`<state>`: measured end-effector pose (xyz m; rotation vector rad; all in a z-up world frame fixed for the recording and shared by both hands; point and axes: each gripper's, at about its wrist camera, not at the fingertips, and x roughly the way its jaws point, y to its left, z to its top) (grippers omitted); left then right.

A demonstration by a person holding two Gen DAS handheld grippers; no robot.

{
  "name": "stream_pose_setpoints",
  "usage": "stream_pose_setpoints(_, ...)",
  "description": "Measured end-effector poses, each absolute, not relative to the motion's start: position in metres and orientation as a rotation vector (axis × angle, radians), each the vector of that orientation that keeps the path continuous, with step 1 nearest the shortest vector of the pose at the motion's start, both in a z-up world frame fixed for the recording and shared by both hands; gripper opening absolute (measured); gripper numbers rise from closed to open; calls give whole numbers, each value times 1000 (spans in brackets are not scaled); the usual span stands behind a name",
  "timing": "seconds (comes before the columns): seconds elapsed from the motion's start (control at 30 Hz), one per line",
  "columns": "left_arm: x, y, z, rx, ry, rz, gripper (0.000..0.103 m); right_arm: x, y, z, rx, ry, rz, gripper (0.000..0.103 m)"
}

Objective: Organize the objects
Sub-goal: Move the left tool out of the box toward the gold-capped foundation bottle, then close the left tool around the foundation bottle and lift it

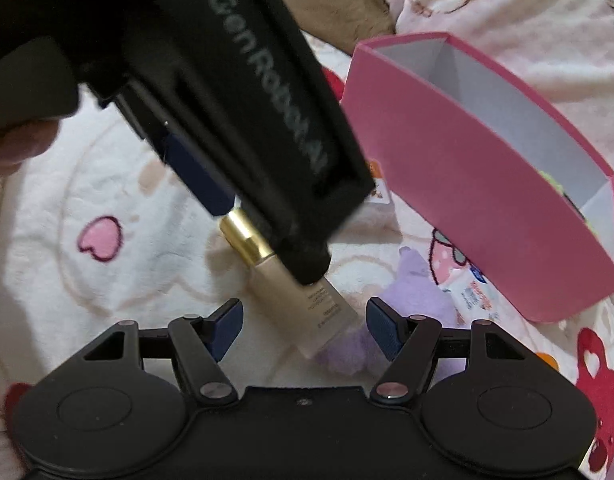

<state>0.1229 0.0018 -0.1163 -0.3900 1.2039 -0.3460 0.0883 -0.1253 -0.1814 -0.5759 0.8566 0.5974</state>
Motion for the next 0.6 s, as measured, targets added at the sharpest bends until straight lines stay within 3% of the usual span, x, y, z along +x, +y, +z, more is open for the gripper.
stream_pose_setpoints(0.33, 121, 0, -137, -414, 1164, -314, 36, 103, -133, -198, -420, 882, 568, 65)
stream_pose_setpoints(0.6, 119, 10, -140, -505, 1152, -328, 35, 94, -137, -188, -279, 970, 436, 56)
